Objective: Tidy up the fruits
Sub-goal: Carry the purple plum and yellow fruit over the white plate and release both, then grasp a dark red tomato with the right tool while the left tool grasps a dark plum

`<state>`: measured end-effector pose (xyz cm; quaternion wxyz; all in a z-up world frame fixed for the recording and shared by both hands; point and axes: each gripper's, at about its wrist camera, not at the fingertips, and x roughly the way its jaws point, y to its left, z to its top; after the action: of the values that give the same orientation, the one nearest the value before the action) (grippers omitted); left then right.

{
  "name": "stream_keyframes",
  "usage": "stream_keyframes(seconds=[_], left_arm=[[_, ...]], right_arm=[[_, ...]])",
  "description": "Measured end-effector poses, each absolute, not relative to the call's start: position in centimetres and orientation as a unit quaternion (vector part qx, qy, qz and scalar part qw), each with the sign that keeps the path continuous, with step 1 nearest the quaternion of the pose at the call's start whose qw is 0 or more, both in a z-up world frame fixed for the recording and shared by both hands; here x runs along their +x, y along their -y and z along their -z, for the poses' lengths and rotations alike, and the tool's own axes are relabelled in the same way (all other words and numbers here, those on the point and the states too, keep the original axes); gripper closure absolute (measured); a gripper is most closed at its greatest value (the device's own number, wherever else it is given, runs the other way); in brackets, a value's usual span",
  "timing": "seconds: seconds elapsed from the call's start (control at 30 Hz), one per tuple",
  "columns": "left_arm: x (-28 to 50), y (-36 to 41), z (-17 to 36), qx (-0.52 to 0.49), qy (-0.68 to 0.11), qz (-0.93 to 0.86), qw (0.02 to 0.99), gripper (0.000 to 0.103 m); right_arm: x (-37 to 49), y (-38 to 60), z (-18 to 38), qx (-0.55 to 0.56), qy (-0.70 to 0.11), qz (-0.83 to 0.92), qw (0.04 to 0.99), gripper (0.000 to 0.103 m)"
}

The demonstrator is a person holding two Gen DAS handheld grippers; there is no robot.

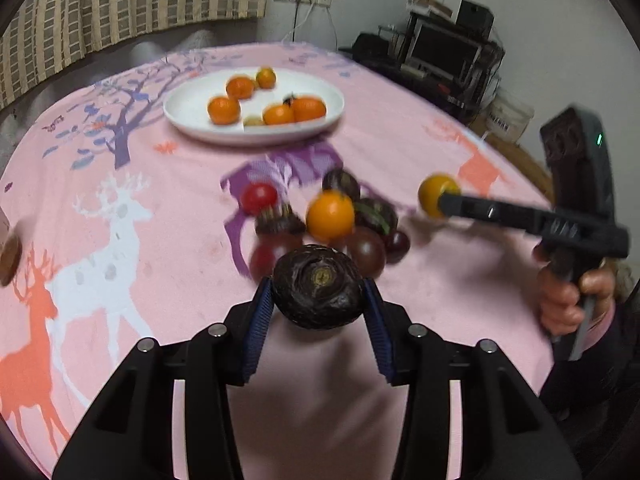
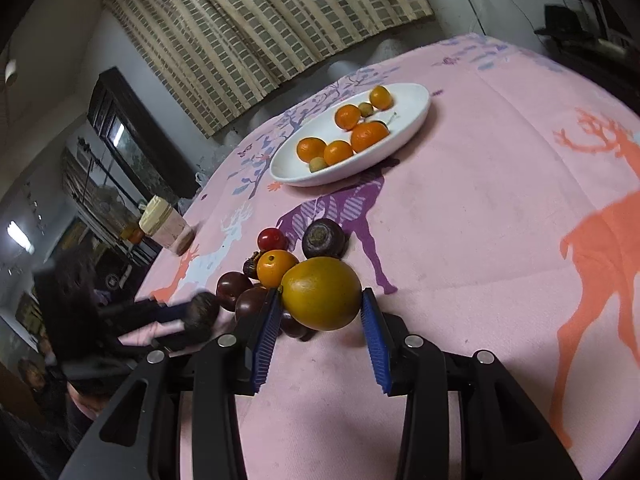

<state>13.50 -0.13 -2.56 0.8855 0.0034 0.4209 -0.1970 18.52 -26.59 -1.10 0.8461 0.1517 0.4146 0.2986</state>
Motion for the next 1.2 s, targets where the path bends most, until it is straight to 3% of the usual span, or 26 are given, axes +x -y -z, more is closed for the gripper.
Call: stream_keyframes(seconds=[0.27,0.43,0.7,0.77,0.8,0.83,1.0,1.2], left_arm=[[23.9,-0.7,-2.2,-0.008,-0.36,0.156,0.92,0.059],[32.8,0.2,-0.9,-0.013,-0.385,0.128,0.914,0.059],[38.8,1.3,2.1,0.025,-0.418,0.089,0.904,0.057],[38.6,1.1,1.8,0.022,-0.413,0.078,0.907,0.041],[38.1,0.9,1.4,0.018,-0.407,0.073,0.91,0.027],[37.6,0.5,1.0,0.012,-0.401,0.07,0.913,0.02],[32.8,-1.5,-1.1,-0.008,-0.384,0.057,0.922,0.012],[25.9,-4.2,0.0,-0.01,-0.365,0.037,0.93,0.01]], right_arm=[[27.8,24.5,-3.4,0.138,-0.355,-0.267,0.885,0.062],[35.3,22.4,-2.1,0.109,-0.362,-0.208,0.902,0.062],[39.7,20.8,0.5,0.079,-0.387,-0.193,0.898,0.059],[39.5,20.9,0.4,0.078,-0.39,-0.196,0.896,0.051],[39.2,21.0,0.0,0.077,-0.389,-0.196,0.897,0.05],[38.8,21.0,-0.5,0.076,-0.387,-0.198,0.898,0.049],[35.6,21.1,-2.9,0.071,-0.385,-0.214,0.895,0.045],[29.9,19.2,-3.3,0.041,-0.388,-0.259,0.883,0.045]])
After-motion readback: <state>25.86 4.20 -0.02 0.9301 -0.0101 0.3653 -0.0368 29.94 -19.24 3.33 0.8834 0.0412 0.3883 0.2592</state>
